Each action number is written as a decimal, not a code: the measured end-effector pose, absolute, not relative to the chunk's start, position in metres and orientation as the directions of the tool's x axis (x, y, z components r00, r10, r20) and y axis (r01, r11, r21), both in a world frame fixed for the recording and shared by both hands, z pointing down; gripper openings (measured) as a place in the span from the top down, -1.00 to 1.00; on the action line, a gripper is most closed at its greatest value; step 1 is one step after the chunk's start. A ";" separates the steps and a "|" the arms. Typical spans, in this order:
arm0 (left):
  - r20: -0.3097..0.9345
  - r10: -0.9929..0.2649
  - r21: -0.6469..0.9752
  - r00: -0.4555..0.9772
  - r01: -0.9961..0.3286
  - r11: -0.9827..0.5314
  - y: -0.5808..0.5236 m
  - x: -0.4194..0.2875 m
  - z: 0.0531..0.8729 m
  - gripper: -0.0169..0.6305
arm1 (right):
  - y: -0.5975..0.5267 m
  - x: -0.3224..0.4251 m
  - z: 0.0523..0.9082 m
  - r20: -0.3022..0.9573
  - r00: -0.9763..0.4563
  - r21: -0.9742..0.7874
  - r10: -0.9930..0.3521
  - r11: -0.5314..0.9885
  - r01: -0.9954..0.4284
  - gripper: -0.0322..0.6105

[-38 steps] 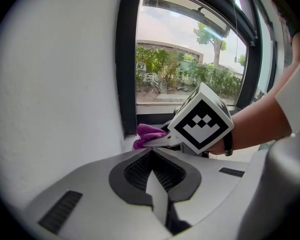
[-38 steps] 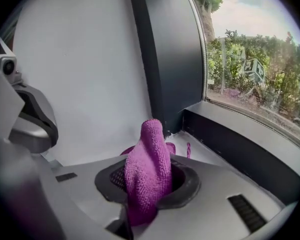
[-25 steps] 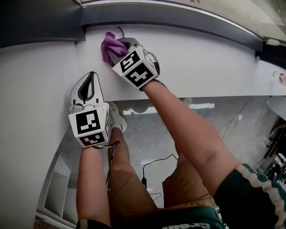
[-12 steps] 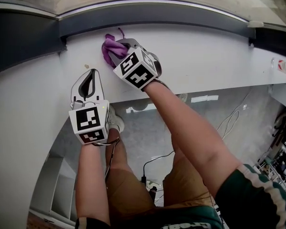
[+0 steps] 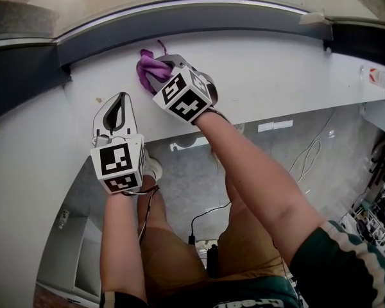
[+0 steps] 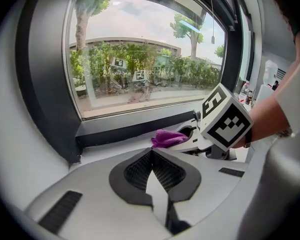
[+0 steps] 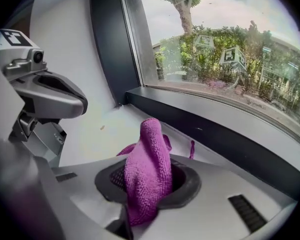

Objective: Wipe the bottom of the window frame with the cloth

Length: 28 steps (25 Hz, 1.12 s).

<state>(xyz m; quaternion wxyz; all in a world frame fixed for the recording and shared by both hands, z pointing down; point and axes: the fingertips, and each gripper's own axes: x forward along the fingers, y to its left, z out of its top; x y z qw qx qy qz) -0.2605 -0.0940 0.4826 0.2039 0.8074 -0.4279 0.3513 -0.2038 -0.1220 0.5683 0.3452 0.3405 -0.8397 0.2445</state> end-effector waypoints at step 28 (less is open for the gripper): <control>0.730 -0.469 0.039 0.497 -0.715 -0.698 -0.083 -0.091 0.492 0.92 | -0.095 -0.033 0.570 0.757 -0.447 -0.161 -0.477 0.527 -0.835 0.60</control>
